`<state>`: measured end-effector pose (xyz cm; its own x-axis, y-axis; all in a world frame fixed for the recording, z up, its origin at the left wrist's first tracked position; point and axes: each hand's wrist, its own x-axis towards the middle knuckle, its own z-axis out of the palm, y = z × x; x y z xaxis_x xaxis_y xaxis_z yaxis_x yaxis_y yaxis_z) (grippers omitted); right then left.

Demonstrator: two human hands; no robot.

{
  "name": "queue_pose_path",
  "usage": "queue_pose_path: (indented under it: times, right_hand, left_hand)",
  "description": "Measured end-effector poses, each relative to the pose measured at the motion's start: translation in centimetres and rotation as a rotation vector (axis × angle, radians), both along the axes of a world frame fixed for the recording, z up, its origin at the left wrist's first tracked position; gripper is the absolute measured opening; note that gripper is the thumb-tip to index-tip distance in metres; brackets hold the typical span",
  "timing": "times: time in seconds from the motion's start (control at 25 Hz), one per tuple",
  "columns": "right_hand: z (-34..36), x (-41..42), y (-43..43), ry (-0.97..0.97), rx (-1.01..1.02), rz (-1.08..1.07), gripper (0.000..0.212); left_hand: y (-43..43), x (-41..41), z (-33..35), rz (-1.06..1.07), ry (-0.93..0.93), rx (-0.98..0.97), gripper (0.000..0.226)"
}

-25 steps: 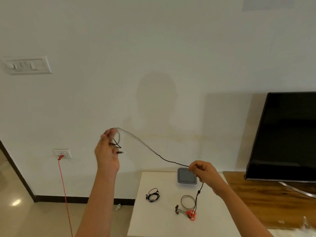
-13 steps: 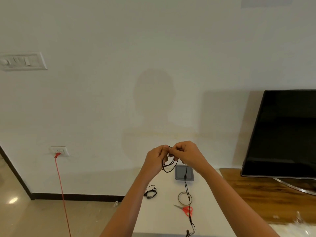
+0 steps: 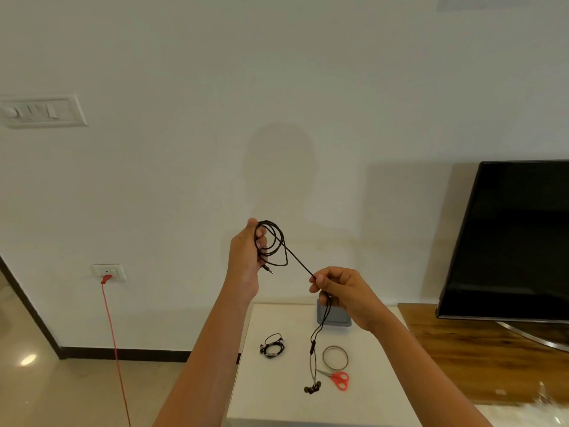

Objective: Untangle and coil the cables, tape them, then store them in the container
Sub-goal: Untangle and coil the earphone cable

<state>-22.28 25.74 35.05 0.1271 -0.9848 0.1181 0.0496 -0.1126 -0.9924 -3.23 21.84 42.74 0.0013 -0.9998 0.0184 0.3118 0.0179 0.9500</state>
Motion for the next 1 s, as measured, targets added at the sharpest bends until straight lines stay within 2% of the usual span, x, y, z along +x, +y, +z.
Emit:
queue_pose_path:
  times: [0.12,0.2,0.4,0.52,0.6,0.68,0.8,0.84,0.88,1.0]
  right_hand:
    - [-0.4,-0.1,0.1,-0.063,0.047,0.007,0.009]
    - [-0.8,0.1,0.2,-0.054,0.073,-0.001,0.009]
    - [-1.8,0.5,0.7,0.105,0.13,0.003,0.003]
    - [-2.4,0.6,1.0,0.197,0.131,0.013,0.009]
    - [-2.3,0.8,1.2,0.163,0.134,-0.001,0.008]
    - [-1.8,1.2,1.3,0.102,0.121,-0.028,0.007]
    - [-0.7,1.6,1.1,0.039,0.086,-0.077,0.006]
    - [-0.3,1.7,1.0,0.029,0.077,-0.089,0.008]
    - [-0.2,1.7,0.9,0.032,0.07,-0.1,0.009]
    - [-0.3,1.6,0.6,0.11,0.058,-0.128,0.009]
  left_hand:
    - [-0.2,-0.2,0.1,0.011,-0.007,0.011,0.046]
    - [-0.2,-0.4,0.0,0.019,0.008,0.026,0.045]
    - [-0.2,-0.4,0.1,0.057,0.077,0.041,0.037]
    - [-0.1,0.0,-0.2,0.03,0.068,0.006,0.04]
    - [0.0,-0.1,-1.3,-0.034,-0.029,-0.082,0.042]
    - [0.2,-0.4,-3.1,-0.144,-0.252,-0.176,0.042]
    - [0.4,-0.9,-6.2,-0.292,-0.588,-0.165,0.028]
    - [0.5,-1.0,-6.9,-0.307,-0.651,-0.139,0.03]
    - [0.6,-1.1,-7.2,-0.309,-0.653,-0.113,0.034]
    - [0.6,-1.3,-7.0,-0.279,-0.466,-0.079,0.043]
